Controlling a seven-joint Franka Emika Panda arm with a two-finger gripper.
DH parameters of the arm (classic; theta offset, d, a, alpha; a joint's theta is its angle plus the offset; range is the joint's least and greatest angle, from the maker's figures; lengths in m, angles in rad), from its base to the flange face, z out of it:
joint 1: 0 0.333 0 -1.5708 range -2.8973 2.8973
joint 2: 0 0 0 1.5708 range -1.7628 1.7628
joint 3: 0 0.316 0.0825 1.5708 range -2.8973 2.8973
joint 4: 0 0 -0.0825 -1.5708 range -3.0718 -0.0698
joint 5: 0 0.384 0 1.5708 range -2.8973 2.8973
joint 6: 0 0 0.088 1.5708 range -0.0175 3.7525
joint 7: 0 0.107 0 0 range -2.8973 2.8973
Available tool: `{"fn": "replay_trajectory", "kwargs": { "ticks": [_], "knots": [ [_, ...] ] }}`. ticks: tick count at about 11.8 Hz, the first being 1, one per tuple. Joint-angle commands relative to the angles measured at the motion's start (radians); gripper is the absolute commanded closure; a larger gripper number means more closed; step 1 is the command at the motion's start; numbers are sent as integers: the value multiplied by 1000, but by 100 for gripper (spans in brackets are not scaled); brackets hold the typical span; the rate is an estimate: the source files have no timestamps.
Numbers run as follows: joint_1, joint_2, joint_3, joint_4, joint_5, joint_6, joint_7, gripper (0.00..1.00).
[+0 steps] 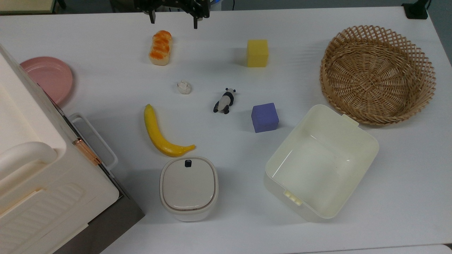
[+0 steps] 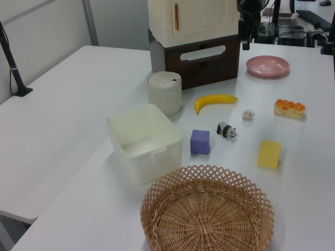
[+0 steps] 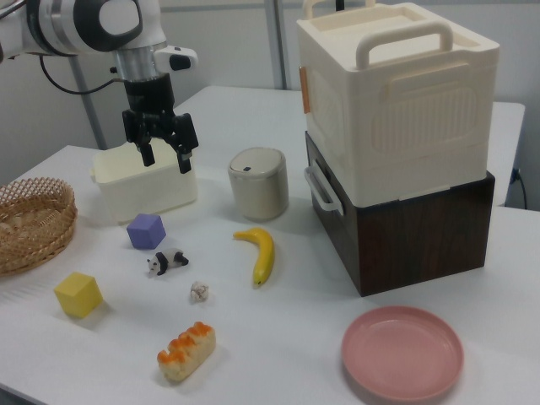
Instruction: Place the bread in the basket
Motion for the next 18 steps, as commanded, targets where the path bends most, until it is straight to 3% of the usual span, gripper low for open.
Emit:
{"fn": "replay_trajectory", "kwargs": {
  "ticks": [1, 15, 18],
  "knots": [
    [2, -22, 15, -36, -19, 30, 21, 0],
    [0, -31, 15, -44, -22, 28, 6, 0],
    [0, -129, 16, -148, -17, 30, -5, 0]
  ]
}}
